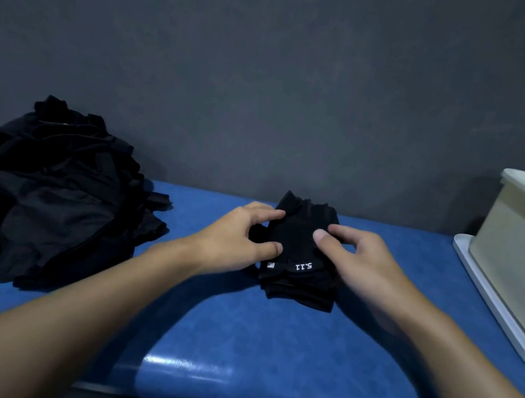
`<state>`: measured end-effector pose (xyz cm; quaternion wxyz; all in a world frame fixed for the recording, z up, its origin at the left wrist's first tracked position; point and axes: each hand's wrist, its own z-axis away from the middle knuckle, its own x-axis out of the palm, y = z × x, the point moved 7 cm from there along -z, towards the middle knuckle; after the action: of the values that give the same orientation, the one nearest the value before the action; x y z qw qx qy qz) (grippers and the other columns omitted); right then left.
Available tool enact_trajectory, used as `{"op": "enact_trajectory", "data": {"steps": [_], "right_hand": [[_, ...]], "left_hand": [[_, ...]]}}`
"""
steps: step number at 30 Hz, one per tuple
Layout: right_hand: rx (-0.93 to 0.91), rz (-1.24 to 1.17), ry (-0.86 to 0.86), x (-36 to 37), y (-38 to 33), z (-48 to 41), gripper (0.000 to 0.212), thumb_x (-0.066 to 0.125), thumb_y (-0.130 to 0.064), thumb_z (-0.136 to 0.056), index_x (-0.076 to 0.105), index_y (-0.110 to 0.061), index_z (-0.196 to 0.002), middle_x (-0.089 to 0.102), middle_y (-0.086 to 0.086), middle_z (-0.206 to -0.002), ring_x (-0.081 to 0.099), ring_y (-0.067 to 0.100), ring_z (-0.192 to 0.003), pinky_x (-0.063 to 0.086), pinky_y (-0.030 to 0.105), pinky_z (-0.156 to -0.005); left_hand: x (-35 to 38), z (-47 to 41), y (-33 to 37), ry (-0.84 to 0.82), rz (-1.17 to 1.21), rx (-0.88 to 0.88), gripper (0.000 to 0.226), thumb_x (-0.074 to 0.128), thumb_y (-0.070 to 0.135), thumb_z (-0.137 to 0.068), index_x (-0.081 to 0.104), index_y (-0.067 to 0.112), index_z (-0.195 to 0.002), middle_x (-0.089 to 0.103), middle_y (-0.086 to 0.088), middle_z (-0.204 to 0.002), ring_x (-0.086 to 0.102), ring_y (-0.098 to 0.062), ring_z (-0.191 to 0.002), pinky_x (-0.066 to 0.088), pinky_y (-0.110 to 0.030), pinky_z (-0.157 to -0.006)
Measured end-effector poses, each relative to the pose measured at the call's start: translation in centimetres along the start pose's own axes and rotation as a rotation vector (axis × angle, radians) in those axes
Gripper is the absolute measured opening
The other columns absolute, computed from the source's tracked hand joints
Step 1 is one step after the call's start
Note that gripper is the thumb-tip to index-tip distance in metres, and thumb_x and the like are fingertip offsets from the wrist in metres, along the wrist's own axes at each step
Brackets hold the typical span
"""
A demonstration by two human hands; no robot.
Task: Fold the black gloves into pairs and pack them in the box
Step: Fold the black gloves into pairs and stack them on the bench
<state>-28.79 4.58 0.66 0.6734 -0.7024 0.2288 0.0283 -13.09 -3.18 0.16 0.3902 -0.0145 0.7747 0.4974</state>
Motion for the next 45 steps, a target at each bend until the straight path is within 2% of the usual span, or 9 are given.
{"op": "enact_trajectory", "data": {"steps": [2, 5, 8, 12, 18, 24, 31, 39, 45], "right_hand": [[-0.011, -0.073, -0.054, 0.1, -0.1, 0.2, 0.010, 0.067, -0.027, -0.091, 0.067, -0.024, -0.101, 0.077, -0.006, -0.093, 0.072, 0.011, -0.091, 0.056, 0.029, -0.087], [-0.029, -0.112, -0.112, 0.1, -0.4, 0.4, 0.017, 0.070, -0.013, -0.089, 0.062, -0.027, -0.083, 0.077, -0.006, -0.085, 0.074, 0.015, -0.086, 0.059, 0.026, -0.078], [-0.043, 0.149, -0.066, -0.1, 0.1, 0.4, 0.012, 0.073, -0.022, -0.086, 0.061, -0.023, -0.090, 0.071, -0.001, -0.102, 0.071, 0.019, -0.094, 0.057, 0.031, -0.087], [-0.087, 0.535, -0.042, -0.2, 1.0, 0.0, 0.058, 0.066, -0.046, -0.087, 0.050, -0.019, -0.137, 0.042, -0.004, -0.122, 0.054, 0.008, -0.094, 0.041, 0.023, -0.088], [-0.189, 0.539, 0.007, -1.0, 0.8, 0.4, 0.042, 0.057, -0.049, -0.090, 0.057, -0.030, -0.128, 0.036, -0.020, -0.129, 0.030, 0.008, -0.130, 0.028, 0.036, -0.111], [-0.167, 0.776, -0.113, -0.1, 1.9, 0.9, 0.045, 0.046, -0.058, -0.093, 0.053, -0.037, -0.132, 0.040, -0.026, -0.136, 0.027, 0.006, -0.130, 0.018, 0.033, -0.098], [-0.173, 0.824, -0.140, 0.0, 2.0, 1.1, 0.048, 0.042, -0.062, -0.092, 0.050, -0.039, -0.134, 0.039, -0.024, -0.137, 0.029, 0.005, -0.123, 0.017, 0.031, -0.097], [-0.112, 0.655, -0.022, -0.9, 2.0, 0.4, 0.042, 0.036, -0.060, -0.094, 0.051, -0.044, -0.130, 0.046, -0.016, -0.135, 0.031, 0.007, -0.125, 0.016, 0.033, -0.099], [-0.119, 0.691, -0.015, -0.7, 1.9, 0.3, 0.050, 0.041, -0.057, -0.095, 0.055, -0.028, -0.134, 0.043, -0.021, -0.127, 0.029, 0.003, -0.126, 0.014, 0.029, -0.096]], "left_hand": [[-0.3, -0.1, 0.2, 0.021, -0.008, 0.016, 0.055, 0.068, 0.018, -0.091, 0.050, 0.015, -0.144, 0.046, 0.011, -0.140, 0.052, 0.007, -0.106, 0.033, 0.005, -0.083], [-0.3, -0.2, 0.5, 0.025, 0.002, 0.021, 0.054, 0.069, 0.018, -0.091, 0.052, 0.015, -0.142, 0.047, 0.011, -0.137, 0.053, 0.001, -0.111, 0.034, 0.003, -0.084], [0.3, -0.2, 0.1, -0.002, -0.013, 0.007, 0.056, 0.069, 0.017, -0.090, 0.050, 0.014, -0.143, 0.047, 0.011, -0.136, 0.052, 0.001, -0.113, 0.034, 0.004, -0.084], [1.0, -0.1, -0.8, -0.046, -0.050, -0.024, 0.058, 0.066, 0.020, -0.094, 0.045, 0.015, -0.147, 0.045, 0.010, -0.142, 0.047, -0.002, -0.123, 0.032, 0.007, -0.086], [1.3, 0.0, -1.2, -0.046, -0.101, -0.045, 0.058, 0.063, 0.030, -0.095, 0.043, 0.017, -0.148, 0.043, 0.008, -0.145, 0.043, -0.004, -0.129, 0.031, -0.011, -0.102], [1.3, 0.6, -0.5, -0.062, -0.249, 0.000, 0.078, 0.051, 0.061, -0.082, 0.040, 0.024, -0.150, 0.028, 0.016, -0.156, 0.027, -0.007, -0.144, 0.022, -0.040, -0.120], [2.0, 0.8, -0.7, -0.131, -0.539, 0.005, 0.065, 0.040, 0.055, -0.099, 0.028, 0.025, -0.155, 0.027, 0.012, -0.160, 0.021, -0.010, -0.146, 0.013, -0.033, -0.116], [2.0, 0.9, -0.8, -0.152, -0.555, 0.042, 0.062, 0.037, 0.054, -0.099, 0.022, 0.034, -0.155, 0.028, 0.014, -0.158, 0.023, -0.009, -0.144, 0.014, -0.031, -0.113], [2.0, 0.9, -1.1, -0.166, -0.552, 0.041, 0.062, 0.035, 0.056, -0.100, 0.023, 0.031, -0.155, 0.024, 0.015, -0.160, 0.020, -0.006, -0.146, 0.012, -0.032, -0.117]]}}
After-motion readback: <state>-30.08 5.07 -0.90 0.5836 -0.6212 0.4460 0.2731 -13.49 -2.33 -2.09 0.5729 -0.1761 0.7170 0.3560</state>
